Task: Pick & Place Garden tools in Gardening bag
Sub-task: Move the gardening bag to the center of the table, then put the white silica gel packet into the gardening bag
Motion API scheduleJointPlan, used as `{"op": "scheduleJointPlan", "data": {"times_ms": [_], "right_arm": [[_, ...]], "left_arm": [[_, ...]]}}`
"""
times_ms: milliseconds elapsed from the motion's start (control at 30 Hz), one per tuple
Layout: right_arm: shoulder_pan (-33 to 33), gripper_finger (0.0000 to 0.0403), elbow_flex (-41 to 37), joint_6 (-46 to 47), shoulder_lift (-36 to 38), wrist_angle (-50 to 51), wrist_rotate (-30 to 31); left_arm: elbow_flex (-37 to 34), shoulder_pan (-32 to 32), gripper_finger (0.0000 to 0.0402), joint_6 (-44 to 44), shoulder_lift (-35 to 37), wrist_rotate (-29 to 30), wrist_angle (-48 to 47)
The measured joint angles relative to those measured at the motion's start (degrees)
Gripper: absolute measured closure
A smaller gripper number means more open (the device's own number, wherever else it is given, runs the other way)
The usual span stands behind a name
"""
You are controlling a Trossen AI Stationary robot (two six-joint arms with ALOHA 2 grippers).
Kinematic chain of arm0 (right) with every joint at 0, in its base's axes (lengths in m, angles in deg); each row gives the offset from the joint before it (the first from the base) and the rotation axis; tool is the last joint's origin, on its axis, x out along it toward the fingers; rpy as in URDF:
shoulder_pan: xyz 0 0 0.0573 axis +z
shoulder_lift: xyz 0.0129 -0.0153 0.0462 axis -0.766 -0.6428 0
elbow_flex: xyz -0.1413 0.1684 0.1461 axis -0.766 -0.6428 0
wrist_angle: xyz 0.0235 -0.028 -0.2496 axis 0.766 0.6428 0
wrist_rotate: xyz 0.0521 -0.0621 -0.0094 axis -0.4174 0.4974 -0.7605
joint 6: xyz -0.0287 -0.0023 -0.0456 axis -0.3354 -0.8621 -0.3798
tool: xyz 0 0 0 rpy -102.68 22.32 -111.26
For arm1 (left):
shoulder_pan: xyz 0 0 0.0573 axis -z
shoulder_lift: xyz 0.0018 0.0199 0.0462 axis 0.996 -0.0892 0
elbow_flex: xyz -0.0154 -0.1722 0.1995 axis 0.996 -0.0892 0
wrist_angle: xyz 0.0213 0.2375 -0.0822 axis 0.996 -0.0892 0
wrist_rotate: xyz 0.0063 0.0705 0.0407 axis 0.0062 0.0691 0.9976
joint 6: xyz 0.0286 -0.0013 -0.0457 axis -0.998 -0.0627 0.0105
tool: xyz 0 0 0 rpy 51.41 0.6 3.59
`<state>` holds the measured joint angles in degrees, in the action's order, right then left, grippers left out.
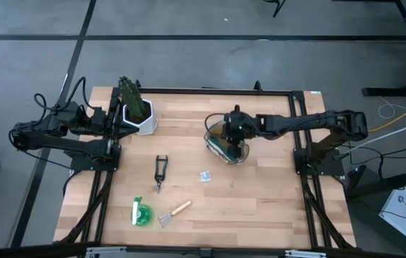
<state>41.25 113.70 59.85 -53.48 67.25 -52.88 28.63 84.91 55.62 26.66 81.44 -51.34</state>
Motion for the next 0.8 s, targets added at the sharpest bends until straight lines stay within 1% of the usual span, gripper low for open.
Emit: {"op": "scheduleJointPlan", "data": {"times_ms": [100, 200, 367, 533, 667, 800], "right_arm": [[-1.3, 0.035, 2.0, -1.3, 0.0, 1.3, -2.7], [-1.8, 0.035, 4.1, -1.3, 0.0, 3.4, -2.9], [-2.7, 0.0341, 9.5, -1.4, 0.0, 11.8, -3.0], [-3.5, 0.0307, 16.3, -0.3, 0.0, 20.4, -3.0], [-3.5, 0.027, 20.0, 1.0, 0.0, 23.5, -3.3], [-2.2, 0.0245, 21.9, 1.3, 0.0, 24.2, -7.1]], "left_arm": [[0.0, 0.0, 0.0396, 0.0, 0.0, 0.0, 0.0], [0.0, 0.0, 0.0395, 0.0, 0.0, 0.0, 0.0], [0.0, 0.0, 0.0395, 0.0, 0.0, 0.0, 0.0], [0.0, 0.0, 0.0395, 0.0, 0.0, 0.0, 0.0], [0.0, 0.0, 0.0395, 0.0, 0.0, 0.0, 0.0], [0.0, 0.0, 0.0396, 0.0, 0.0, 0.0, 0.0]]}}
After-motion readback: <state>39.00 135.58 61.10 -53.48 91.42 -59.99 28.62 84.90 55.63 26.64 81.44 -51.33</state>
